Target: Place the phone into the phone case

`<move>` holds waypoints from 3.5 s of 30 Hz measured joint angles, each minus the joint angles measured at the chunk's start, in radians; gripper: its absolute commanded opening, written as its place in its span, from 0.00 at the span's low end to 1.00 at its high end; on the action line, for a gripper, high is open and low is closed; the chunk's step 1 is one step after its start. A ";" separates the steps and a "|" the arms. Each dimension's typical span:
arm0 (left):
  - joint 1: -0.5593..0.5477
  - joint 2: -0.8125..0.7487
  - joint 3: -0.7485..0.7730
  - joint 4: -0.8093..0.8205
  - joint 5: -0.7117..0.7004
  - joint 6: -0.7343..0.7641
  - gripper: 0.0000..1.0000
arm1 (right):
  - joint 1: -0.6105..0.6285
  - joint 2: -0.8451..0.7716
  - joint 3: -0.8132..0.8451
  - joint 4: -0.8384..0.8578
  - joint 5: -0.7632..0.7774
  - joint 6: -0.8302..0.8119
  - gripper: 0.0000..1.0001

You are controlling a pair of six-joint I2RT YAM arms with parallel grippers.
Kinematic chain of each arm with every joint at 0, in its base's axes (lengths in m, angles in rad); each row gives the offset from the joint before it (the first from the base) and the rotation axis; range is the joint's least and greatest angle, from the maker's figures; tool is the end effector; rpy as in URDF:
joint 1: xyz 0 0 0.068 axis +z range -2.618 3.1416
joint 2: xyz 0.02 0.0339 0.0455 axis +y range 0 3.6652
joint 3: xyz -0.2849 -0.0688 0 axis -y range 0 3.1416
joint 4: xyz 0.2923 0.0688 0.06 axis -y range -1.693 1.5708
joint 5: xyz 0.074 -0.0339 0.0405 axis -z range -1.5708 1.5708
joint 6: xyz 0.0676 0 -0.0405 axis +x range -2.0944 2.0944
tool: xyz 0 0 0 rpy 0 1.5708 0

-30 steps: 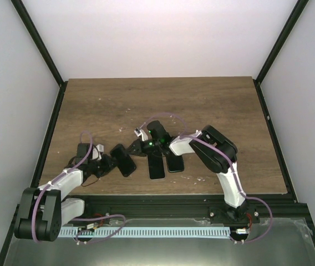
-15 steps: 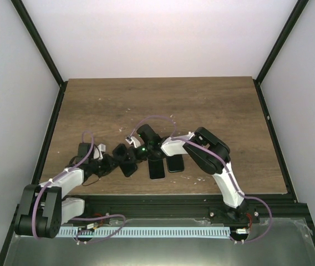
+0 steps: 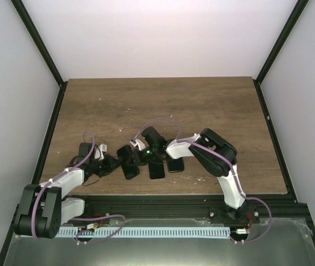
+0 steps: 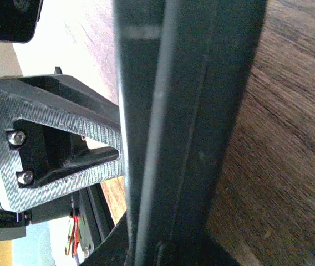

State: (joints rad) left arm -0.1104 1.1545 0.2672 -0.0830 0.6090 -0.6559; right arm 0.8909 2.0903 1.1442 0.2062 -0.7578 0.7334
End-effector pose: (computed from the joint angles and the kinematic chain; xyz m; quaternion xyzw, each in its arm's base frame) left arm 0.2035 -0.0615 0.0785 -0.1601 0.9015 -0.3711 0.1546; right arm 0.2606 0.3962 0.0758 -0.2157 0.8357 0.5050 0.0123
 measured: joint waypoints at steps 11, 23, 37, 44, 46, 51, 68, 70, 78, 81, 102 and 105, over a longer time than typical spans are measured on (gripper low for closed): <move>-0.001 -0.198 0.121 -0.127 0.038 -0.027 0.60 | -0.013 -0.161 -0.089 0.037 0.004 -0.054 0.01; 0.000 -0.546 0.374 -0.126 0.207 -0.091 0.75 | -0.019 -0.620 -0.278 0.143 0.010 -0.184 0.01; -0.001 -0.582 0.259 0.237 0.454 -0.349 0.63 | -0.019 -0.710 -0.327 0.330 -0.092 -0.138 0.03; -0.001 -0.566 0.223 0.322 0.477 -0.422 0.48 | -0.014 -0.680 -0.327 0.365 -0.116 -0.117 0.04; -0.001 -0.566 0.223 0.330 0.481 -0.426 0.39 | -0.012 -0.670 -0.326 0.363 -0.119 -0.116 0.04; -0.001 -0.552 0.220 0.329 0.482 -0.422 0.16 | -0.011 -0.661 -0.324 0.380 -0.130 -0.111 0.07; -0.002 -0.526 0.242 0.287 0.514 -0.298 0.15 | -0.011 -0.662 -0.321 0.368 -0.133 -0.061 0.03; -0.002 -0.526 0.253 0.276 0.519 -0.283 0.27 | -0.010 -0.667 -0.321 0.372 -0.131 -0.056 0.01; -0.015 -0.535 0.259 0.292 0.521 -0.328 0.35 | -0.010 -0.678 -0.321 0.394 -0.114 -0.057 0.02; -0.037 -0.526 0.245 0.319 0.521 -0.347 0.42 | -0.010 -0.678 -0.320 0.409 -0.111 -0.047 0.02; -0.109 -0.498 0.216 0.364 0.505 -0.306 0.00 | 0.001 -0.727 -0.298 0.350 -0.041 -0.029 0.40; -0.109 -0.499 0.233 0.344 0.523 -0.281 0.00 | -0.010 -0.767 -0.298 0.315 -0.012 -0.019 0.51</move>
State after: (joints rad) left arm -0.2199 0.6556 0.4999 0.2607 1.1316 -0.9367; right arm 0.8814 1.3235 0.8459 0.5217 -0.7700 0.7147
